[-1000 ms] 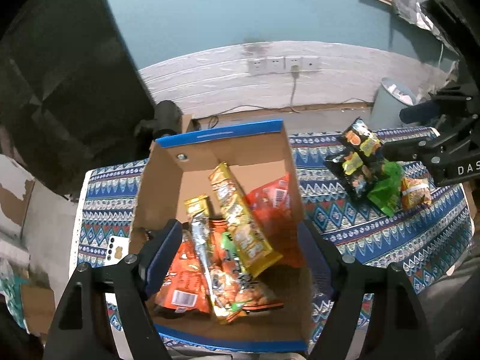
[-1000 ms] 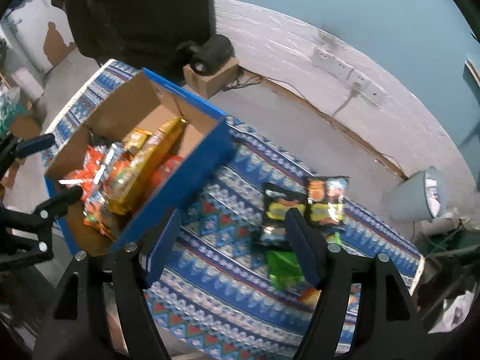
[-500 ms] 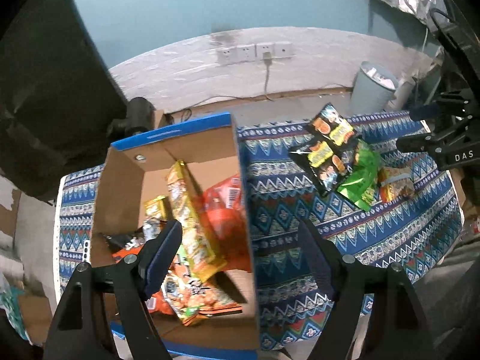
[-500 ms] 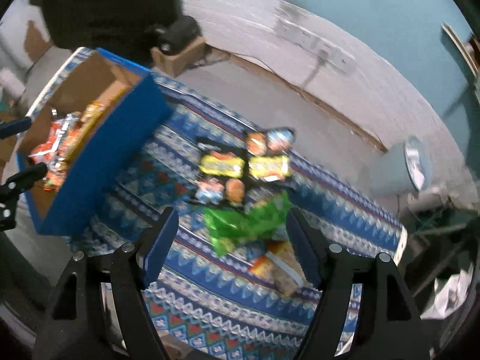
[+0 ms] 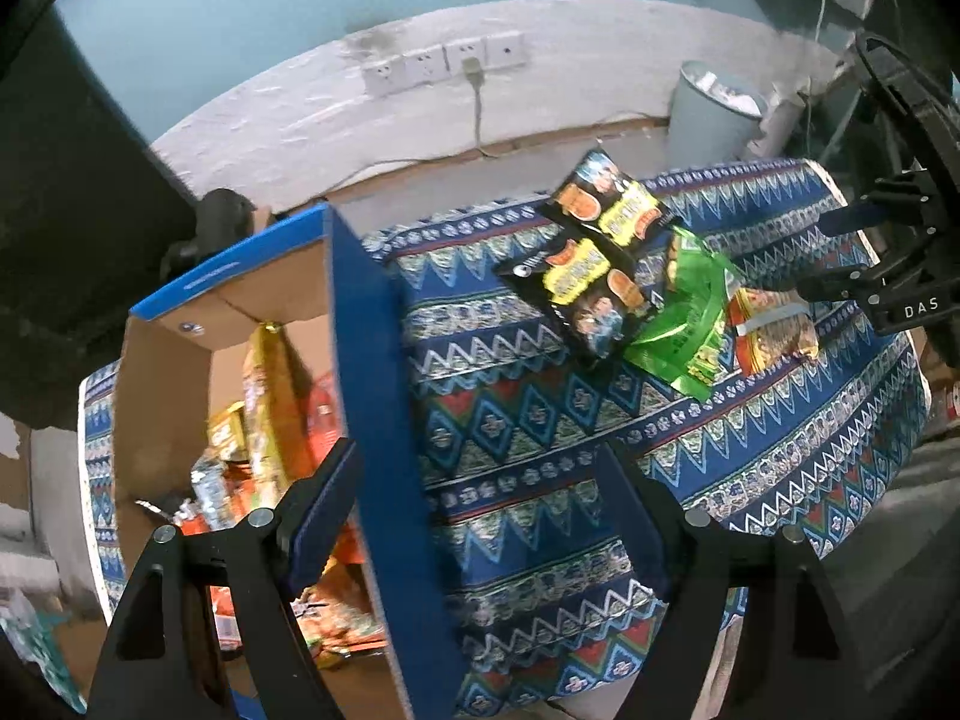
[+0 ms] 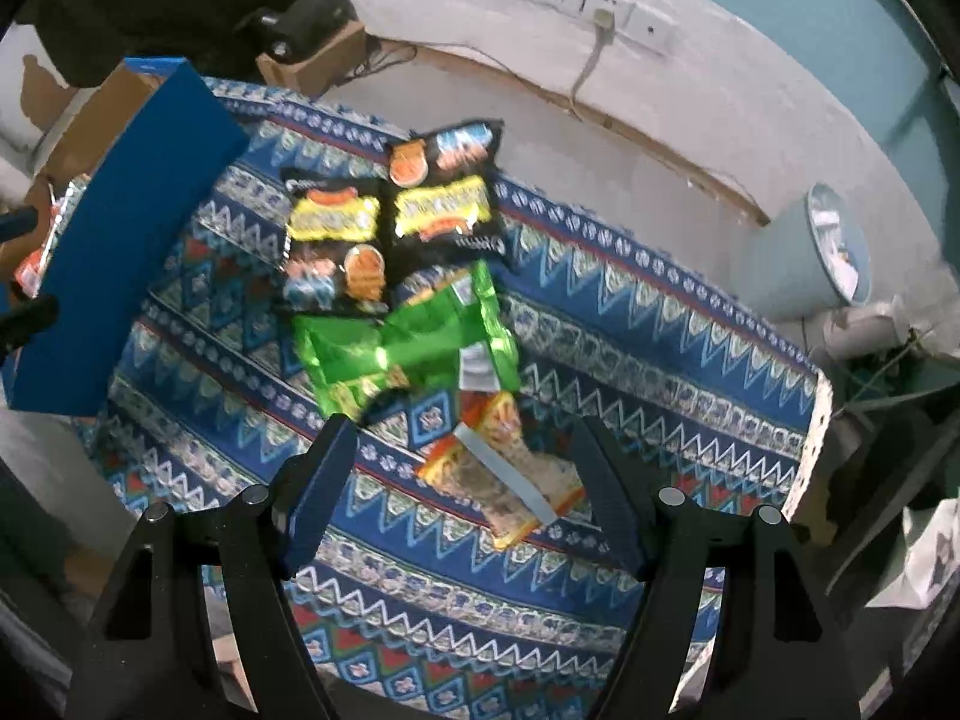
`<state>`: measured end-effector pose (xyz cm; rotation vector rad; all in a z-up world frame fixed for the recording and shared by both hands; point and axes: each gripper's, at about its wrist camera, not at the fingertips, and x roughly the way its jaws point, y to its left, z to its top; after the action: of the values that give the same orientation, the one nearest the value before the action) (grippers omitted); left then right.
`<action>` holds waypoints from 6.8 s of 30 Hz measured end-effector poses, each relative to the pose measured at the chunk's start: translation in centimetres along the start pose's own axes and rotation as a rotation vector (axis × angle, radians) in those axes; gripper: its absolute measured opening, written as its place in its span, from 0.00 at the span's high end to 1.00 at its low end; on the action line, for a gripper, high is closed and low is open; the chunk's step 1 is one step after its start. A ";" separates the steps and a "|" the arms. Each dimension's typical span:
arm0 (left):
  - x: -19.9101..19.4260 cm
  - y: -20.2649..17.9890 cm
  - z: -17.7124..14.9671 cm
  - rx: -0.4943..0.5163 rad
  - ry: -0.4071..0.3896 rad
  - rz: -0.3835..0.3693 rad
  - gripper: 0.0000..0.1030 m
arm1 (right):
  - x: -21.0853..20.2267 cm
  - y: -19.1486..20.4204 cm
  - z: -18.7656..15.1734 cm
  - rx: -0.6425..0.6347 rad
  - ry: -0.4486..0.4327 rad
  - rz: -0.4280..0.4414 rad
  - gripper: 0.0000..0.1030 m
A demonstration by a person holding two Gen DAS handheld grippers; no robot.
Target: Organize snacks
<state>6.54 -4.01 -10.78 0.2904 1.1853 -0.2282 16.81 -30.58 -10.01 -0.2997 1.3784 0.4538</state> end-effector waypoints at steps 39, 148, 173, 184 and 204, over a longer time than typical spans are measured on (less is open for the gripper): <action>9.2 -8.7 5.3 0.092 0.121 -0.156 0.21 | 11.7 -3.4 -6.3 -0.047 0.161 0.079 0.53; -5.8 12.4 -5.5 -0.224 -0.180 0.103 0.65 | -9.0 20.5 8.7 -0.217 -0.299 0.230 0.59; -0.5 20.4 -7.8 -0.394 -0.060 0.165 0.65 | -3.0 28.3 14.8 -0.232 -0.175 0.254 0.59; -0.5 20.2 -7.7 -0.416 -0.055 0.199 0.34 | -1.7 28.1 15.8 -0.226 -0.169 0.230 0.39; -1.1 14.7 -3.0 -0.346 -0.081 0.117 0.23 | -2.1 18.4 14.0 -0.119 -0.188 0.134 0.30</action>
<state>8.29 10.87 -9.27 0.0455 1.1015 0.0678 19.94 -8.29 -4.44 -0.2554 1.1939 0.6601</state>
